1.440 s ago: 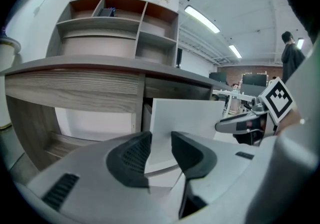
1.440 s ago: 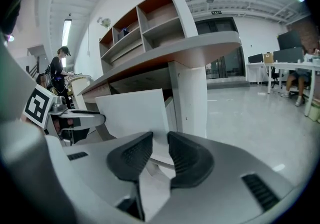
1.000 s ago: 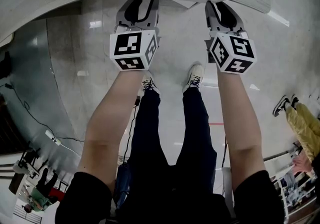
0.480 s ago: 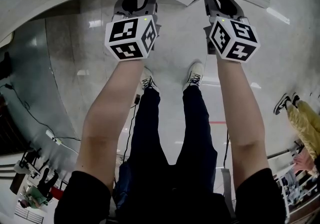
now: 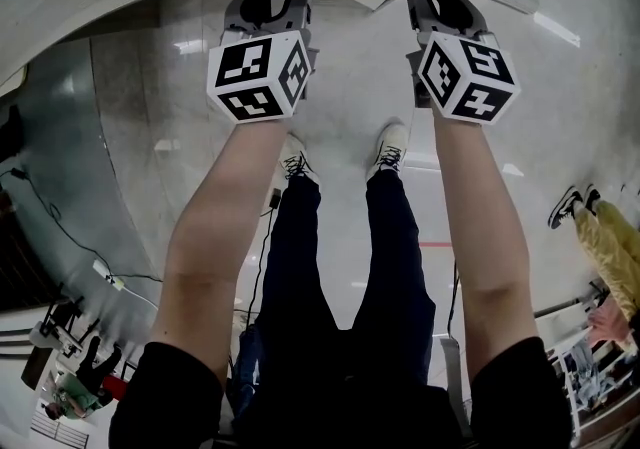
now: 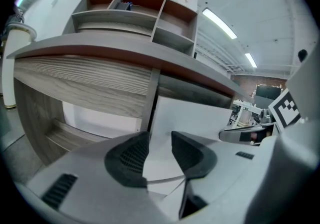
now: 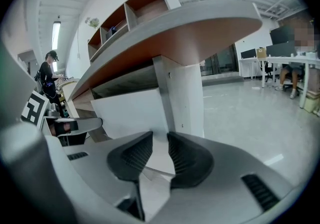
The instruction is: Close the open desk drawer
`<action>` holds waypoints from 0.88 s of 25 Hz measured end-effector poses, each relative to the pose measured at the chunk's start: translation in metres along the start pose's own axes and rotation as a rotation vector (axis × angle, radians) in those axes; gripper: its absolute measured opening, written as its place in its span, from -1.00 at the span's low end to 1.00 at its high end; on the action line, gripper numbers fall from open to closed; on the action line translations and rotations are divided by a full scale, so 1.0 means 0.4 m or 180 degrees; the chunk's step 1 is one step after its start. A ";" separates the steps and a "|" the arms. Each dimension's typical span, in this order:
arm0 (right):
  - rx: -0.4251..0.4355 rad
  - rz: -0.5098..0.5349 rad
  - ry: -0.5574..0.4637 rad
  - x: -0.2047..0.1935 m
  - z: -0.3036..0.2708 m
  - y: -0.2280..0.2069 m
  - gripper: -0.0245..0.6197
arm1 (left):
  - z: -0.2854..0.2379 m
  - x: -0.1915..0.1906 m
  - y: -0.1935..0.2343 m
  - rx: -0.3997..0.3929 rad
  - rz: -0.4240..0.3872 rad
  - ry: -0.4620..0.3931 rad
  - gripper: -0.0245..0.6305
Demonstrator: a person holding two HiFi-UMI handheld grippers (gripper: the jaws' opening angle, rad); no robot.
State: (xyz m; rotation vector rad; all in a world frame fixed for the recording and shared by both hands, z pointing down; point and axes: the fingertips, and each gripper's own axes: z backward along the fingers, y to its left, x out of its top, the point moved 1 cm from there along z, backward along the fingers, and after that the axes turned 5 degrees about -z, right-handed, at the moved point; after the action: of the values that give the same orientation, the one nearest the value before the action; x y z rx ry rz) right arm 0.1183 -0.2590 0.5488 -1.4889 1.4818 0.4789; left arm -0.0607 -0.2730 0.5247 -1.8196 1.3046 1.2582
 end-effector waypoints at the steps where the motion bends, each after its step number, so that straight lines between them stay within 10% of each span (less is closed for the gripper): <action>1: 0.0001 0.0002 0.0006 -0.004 0.006 -0.002 -0.58 | 0.008 -0.001 0.001 0.0012 0.0004 -0.0011 -0.50; 8: 0.0090 -0.0088 0.0031 -0.046 0.067 0.017 -0.87 | 0.095 -0.036 -0.014 -0.0033 -0.0054 -0.0032 -0.89; 22: 0.0854 0.0120 -0.0138 0.077 0.302 0.289 -0.87 | 0.363 0.107 -0.129 -0.0549 0.0084 -0.0202 -0.89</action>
State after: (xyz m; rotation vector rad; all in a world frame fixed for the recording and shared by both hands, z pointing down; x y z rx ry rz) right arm 0.0579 -0.1567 0.4272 -1.2349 1.4787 0.3181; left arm -0.0620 -0.1489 0.4241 -1.8675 1.2219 1.4704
